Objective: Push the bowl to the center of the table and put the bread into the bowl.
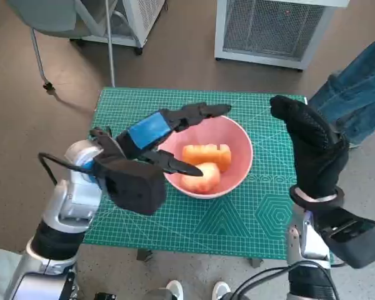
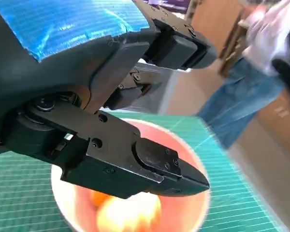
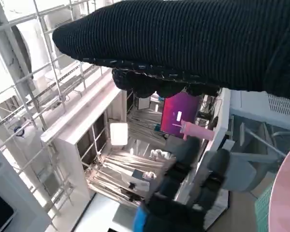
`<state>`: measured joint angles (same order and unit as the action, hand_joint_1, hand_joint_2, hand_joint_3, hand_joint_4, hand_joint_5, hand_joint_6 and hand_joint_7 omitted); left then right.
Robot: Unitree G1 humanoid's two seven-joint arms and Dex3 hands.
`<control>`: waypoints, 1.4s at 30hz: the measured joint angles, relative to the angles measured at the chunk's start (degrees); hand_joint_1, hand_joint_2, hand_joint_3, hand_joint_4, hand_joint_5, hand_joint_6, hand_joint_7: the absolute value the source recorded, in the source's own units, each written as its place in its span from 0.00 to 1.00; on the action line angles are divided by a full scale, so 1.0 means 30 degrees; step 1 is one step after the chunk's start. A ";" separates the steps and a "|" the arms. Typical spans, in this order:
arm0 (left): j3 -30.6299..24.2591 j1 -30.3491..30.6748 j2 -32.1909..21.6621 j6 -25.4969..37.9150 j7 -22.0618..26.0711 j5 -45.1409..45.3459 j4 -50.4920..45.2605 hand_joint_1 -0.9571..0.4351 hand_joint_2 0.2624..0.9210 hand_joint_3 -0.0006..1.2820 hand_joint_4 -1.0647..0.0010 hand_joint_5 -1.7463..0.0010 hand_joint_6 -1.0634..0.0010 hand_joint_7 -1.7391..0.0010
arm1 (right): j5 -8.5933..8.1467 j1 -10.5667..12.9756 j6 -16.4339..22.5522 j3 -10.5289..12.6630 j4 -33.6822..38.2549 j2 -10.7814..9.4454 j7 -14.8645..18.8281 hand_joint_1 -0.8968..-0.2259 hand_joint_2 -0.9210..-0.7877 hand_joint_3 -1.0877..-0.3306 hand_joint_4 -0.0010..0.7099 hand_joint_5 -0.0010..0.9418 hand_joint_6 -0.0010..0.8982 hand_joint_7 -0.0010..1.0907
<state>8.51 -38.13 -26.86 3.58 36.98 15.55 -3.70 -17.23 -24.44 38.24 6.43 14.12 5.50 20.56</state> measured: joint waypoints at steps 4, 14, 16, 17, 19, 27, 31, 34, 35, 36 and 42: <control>-0.1410 0.0266 0.0018 -0.0478 -0.0013 -0.2023 0.0062 0.57 0.81 0.03 0.97 1.00 0.75 0.98 | -0.0003 -0.0175 -0.0072 -0.0041 0.0004 -0.0009 -0.0010 0.40 0.00 0.42 0.36 0.01 0.00 0.69; -0.5077 0.1241 0.2274 -0.6064 -0.3119 -0.6445 0.3053 0.38 0.97 0.03 0.89 0.99 0.73 0.98 | 0.0043 -0.0947 -0.1035 -0.0141 -0.0496 -0.0014 -0.0354 0.42 0.00 0.43 0.36 0.01 0.00 0.69; -0.5656 0.1426 0.3101 -0.7180 -0.3855 -0.7291 0.3778 0.36 0.99 0.04 0.88 0.99 0.72 0.98 | 0.0209 -0.1218 -0.1378 -0.0177 -0.0769 -0.0017 -0.0550 0.42 0.00 0.43 0.36 0.01 0.00 0.69; -0.5918 0.1511 0.3495 -0.7594 -0.4193 -0.7715 0.4090 0.36 0.99 0.04 0.87 0.99 0.71 0.98 | 0.0256 -0.1374 -0.1569 -0.0204 -0.0932 -0.0017 -0.0659 0.43 0.00 0.42 0.36 0.01 0.00 0.68; -0.6332 0.1674 0.4360 -0.8351 -0.4891 -0.8472 0.4605 0.35 1.00 0.07 0.86 0.99 0.71 0.98 | 0.0389 -0.1697 -0.1904 -0.0232 -0.1249 -0.0026 -0.0889 0.44 0.00 0.42 0.36 0.01 0.00 0.68; -0.6623 0.2338 0.6286 -0.9535 -0.5997 -0.9949 0.4853 0.34 1.00 0.10 0.87 1.00 0.73 0.99 | 0.1090 -0.2777 -0.2687 -0.0317 -0.1957 -0.0136 -0.1791 0.43 0.00 0.42 0.34 0.00 0.00 0.66; -0.6604 0.2504 0.6240 -0.9553 -0.5974 -1.0057 0.4747 0.33 1.00 0.10 0.88 1.00 0.76 1.00 | 0.1405 -0.3023 -0.2689 -0.0321 -0.1967 -0.0194 -0.2088 0.42 0.00 0.43 0.32 0.00 0.00 0.66; -0.6605 0.2581 0.6147 -0.9582 -0.5905 -1.0114 0.4648 0.33 1.00 0.11 0.88 1.00 0.77 1.00 | 0.1476 -0.3089 -0.2670 -0.0299 -0.1930 -0.0205 -0.2241 0.40 0.00 0.44 0.32 0.00 0.00 0.66; -0.6604 0.2595 0.6138 -0.9590 -0.5894 -1.0130 0.4606 0.33 1.00 0.11 0.88 1.00 0.77 1.00 | 0.1500 -0.3105 -0.2645 -0.0296 -0.1911 -0.0213 -0.2287 0.40 0.00 0.44 0.32 0.00 0.00 0.66; -0.6603 0.2608 0.6134 -0.9603 -0.5888 -1.0146 0.4563 0.33 1.00 0.11 0.88 1.00 0.76 1.00 | 0.1531 -0.3117 -0.2626 -0.0294 -0.1892 -0.0225 -0.2333 0.40 0.00 0.44 0.32 0.00 0.00 0.67; -0.6508 0.2663 0.6141 -0.9619 -0.5876 -1.0308 0.4323 0.41 1.00 0.12 0.83 0.99 0.73 0.99 | 0.1943 -0.3206 -0.2458 -0.0324 -0.1820 -0.0417 -0.2555 0.39 0.00 0.44 0.32 0.00 0.00 0.68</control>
<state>-11.01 -30.14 -8.43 -25.28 19.35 -15.37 9.27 -11.41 -34.06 30.87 5.46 8.66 4.25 12.89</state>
